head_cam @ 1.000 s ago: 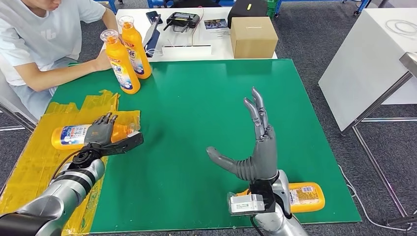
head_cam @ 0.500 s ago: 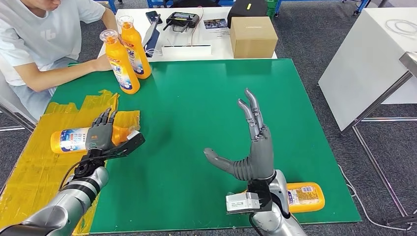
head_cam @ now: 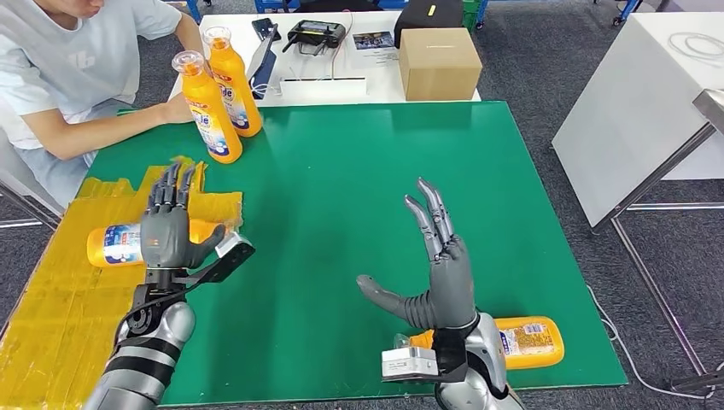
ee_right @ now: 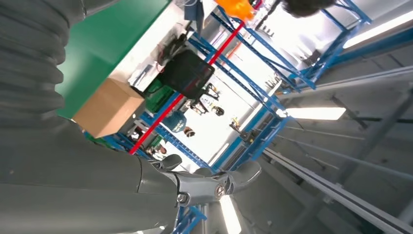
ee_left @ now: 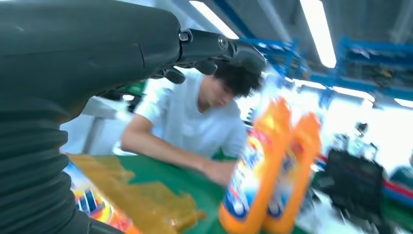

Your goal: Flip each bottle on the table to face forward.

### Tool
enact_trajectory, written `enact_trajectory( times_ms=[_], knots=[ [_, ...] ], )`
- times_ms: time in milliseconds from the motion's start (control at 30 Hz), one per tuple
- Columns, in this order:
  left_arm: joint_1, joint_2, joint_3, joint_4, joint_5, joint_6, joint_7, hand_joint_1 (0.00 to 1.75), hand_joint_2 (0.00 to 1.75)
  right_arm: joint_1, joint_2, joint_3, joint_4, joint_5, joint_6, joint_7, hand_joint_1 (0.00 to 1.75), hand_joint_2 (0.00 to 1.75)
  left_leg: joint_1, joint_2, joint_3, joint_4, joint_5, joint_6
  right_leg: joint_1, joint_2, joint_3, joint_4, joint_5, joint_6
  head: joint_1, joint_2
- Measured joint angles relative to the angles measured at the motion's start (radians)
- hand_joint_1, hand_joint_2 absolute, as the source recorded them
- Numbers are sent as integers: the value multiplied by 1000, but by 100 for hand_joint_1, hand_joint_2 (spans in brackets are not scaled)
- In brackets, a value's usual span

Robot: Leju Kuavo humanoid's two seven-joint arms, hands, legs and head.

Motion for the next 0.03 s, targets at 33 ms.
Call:
enact_trajectory(
  times_ms=[33],
  knots=[
    [5, 0, -1, -17, 2, 0, 4, 0, 175, 2, -1, -1, 0, 1, 0, 0, 0, 175, 0, 0, 0, 0, 0, 0, 0, 0, 0, 0, 0, 0, 0, 0]
  ],
)
